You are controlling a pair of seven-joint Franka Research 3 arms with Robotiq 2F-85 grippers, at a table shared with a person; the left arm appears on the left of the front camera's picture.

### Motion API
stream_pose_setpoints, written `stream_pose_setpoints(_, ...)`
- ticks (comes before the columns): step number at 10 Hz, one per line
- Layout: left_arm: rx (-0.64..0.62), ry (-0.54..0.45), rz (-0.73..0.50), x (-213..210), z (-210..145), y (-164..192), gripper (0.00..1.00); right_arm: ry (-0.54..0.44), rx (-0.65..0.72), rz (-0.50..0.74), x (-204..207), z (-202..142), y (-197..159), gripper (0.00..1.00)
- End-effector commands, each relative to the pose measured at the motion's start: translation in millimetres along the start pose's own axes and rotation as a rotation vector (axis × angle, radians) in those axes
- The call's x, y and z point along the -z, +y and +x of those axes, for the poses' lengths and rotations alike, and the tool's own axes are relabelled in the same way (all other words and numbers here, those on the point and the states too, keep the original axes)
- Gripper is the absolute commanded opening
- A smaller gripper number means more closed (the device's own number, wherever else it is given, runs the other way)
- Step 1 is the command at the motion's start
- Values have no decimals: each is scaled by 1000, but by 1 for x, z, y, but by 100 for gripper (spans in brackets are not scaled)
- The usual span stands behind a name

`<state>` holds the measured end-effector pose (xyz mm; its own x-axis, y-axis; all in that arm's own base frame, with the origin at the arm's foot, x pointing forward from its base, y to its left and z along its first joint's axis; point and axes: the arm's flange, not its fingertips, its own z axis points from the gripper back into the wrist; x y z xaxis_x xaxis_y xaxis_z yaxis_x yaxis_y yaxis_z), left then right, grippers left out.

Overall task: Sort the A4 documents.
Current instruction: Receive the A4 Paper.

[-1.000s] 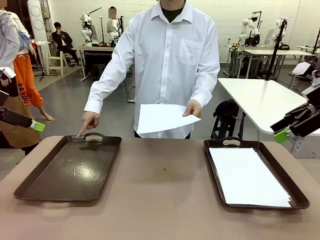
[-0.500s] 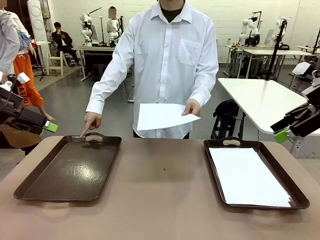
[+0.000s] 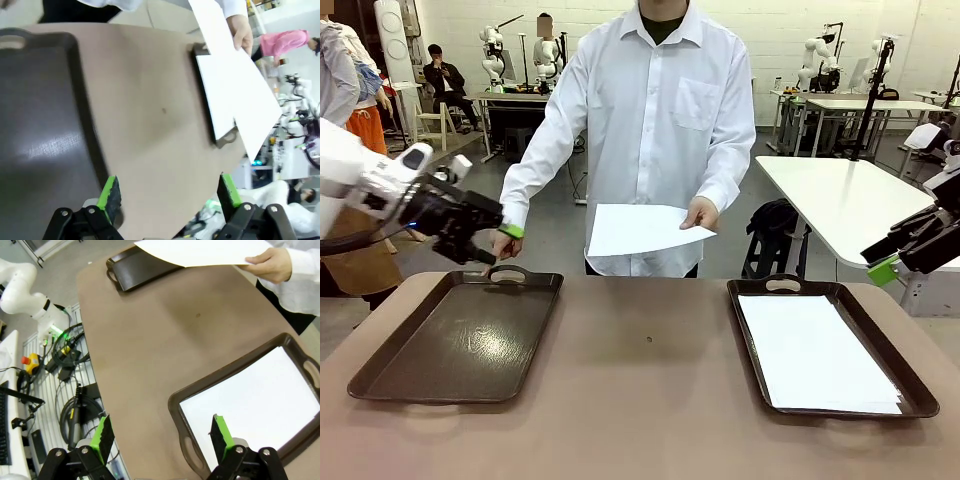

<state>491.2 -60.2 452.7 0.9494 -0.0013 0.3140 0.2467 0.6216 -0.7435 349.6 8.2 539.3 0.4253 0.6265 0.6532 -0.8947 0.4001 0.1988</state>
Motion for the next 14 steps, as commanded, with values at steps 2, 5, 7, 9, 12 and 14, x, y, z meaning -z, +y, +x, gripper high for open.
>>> stream_pose_setpoints(2, -99, 2, -108, 18, 54, -3, 100, -6, -1, 7, 1, 0, -1, 100)
stream_pose_setpoints(5, -133, 30, -301, 52, 79, -9, 100, -6, -1, 7, 1, 0, -1, 100)
stream_pose_setpoints(7, -152, 68, -378, 75, 89, -13, 100, -6, -1, 7, 1, 0, -1, 100)
stream_pose_setpoints(9, -180, 87, -398, 93, 95, -19, 100, -6, -1, 7, 1, 0, -1, 100)
stream_pose_setpoints(12, -207, 113, -363, 120, 96, -24, 100, -6, -1, 7, 1, 0, -1, 100)
stream_pose_setpoints(14, -244, 116, -372, 133, 94, -24, 100, -6, -1, 7, 1, 0, -1, 100)
